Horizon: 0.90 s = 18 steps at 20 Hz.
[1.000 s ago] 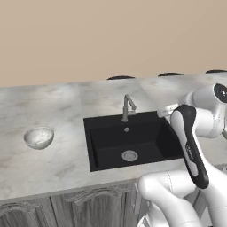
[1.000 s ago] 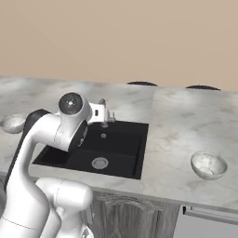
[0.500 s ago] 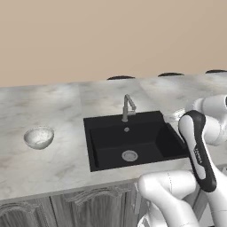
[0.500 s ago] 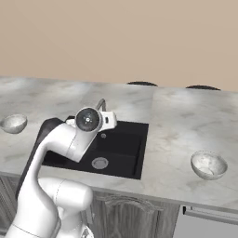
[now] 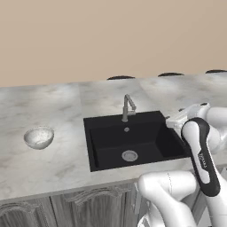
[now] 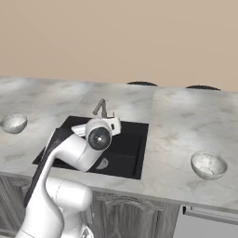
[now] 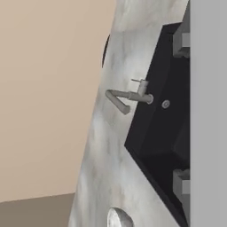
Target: Rinse each bowl for a few seconds and place them down in the sink or on the counter.
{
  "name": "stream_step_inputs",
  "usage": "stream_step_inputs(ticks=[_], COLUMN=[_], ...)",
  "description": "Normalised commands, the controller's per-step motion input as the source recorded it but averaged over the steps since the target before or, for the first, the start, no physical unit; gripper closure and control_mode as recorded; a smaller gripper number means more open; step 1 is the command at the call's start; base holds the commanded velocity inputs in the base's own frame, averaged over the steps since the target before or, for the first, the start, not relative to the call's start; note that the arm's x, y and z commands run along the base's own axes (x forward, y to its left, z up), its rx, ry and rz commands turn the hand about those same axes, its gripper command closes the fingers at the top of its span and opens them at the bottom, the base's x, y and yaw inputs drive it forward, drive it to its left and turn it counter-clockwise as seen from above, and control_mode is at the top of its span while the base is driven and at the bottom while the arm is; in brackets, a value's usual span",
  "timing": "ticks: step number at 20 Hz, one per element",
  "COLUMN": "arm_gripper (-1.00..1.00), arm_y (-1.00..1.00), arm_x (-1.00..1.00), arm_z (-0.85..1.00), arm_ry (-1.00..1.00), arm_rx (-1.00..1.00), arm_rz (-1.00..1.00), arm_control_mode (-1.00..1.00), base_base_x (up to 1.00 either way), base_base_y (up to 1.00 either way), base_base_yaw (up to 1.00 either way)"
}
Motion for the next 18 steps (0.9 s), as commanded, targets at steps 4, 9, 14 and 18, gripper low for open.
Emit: stream_step_inputs(ticks=[4,9,14,18], arm_gripper=[-1.0,-1.0,-1.0,-1.0], arm_y=[0.0,0.0,0.0,-0.03], arm_x=[0.26,0.31,0.4,0.39], arm_z=[-0.11,-0.04,-0.11,-0.19], arm_ry=[-0.1,-0.01,0.0,-0.01], arm_rx=[0.0,0.0,0.05,0.06], arm_rz=[0.02,0.03,0.09,0.12], arm_control_mode=[-1.0,-1.0,-1.0,-1.0], base_base_x=[0.0,0.0,0.0,0.0], base_base_y=[0.0,0.0,0.0,0.0], base_base_yaw=[0.0,0.0,0.0,0.0])
